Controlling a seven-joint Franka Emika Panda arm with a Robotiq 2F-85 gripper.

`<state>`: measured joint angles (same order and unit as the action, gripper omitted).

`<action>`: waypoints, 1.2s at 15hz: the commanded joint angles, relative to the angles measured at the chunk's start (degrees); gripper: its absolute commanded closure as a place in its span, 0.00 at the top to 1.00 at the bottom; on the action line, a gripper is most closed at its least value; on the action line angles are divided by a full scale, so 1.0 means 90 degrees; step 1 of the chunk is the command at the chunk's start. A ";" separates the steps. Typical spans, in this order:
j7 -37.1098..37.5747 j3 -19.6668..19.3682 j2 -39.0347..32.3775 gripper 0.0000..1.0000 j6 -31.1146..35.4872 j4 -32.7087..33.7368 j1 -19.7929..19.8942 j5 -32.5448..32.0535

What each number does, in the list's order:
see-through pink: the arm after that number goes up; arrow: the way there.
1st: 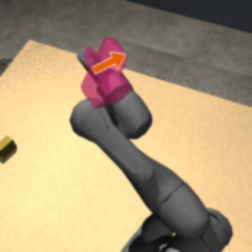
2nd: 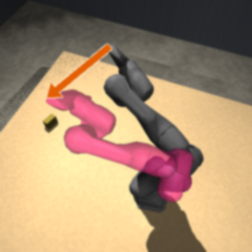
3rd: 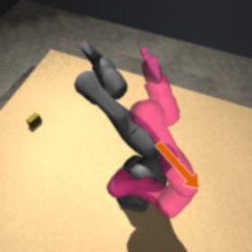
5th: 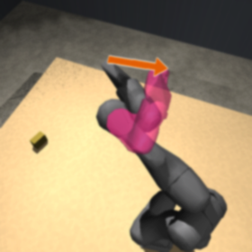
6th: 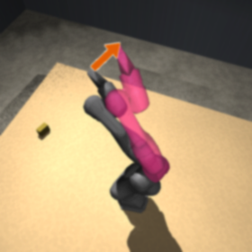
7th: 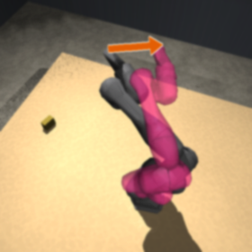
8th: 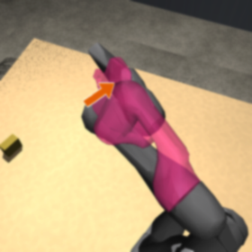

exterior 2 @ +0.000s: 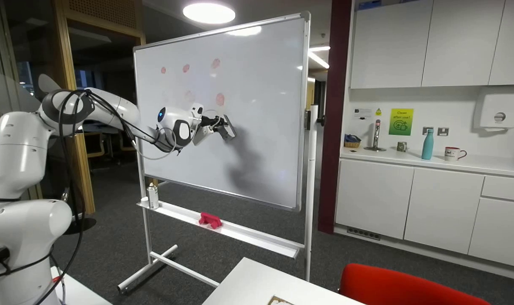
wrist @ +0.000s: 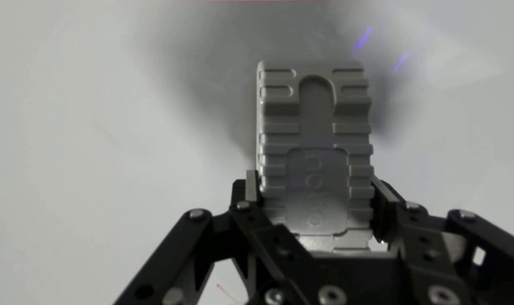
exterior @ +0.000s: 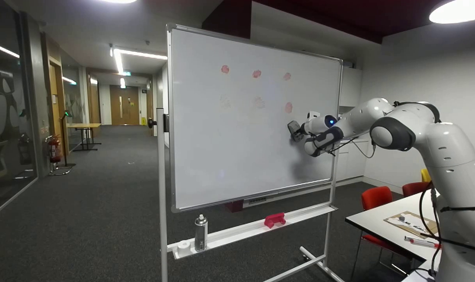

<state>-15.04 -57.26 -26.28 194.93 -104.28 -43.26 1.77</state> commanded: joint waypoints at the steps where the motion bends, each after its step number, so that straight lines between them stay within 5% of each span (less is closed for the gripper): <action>1: -0.0080 -0.0129 -0.0404 0.35 0.0271 -0.0149 -0.0273 0.0031; 18: 0.0002 -0.0629 -0.0063 0.35 0.0010 -0.0057 -0.1010 0.0070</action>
<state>-14.90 -61.20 -28.64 196.18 -106.99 -50.82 1.85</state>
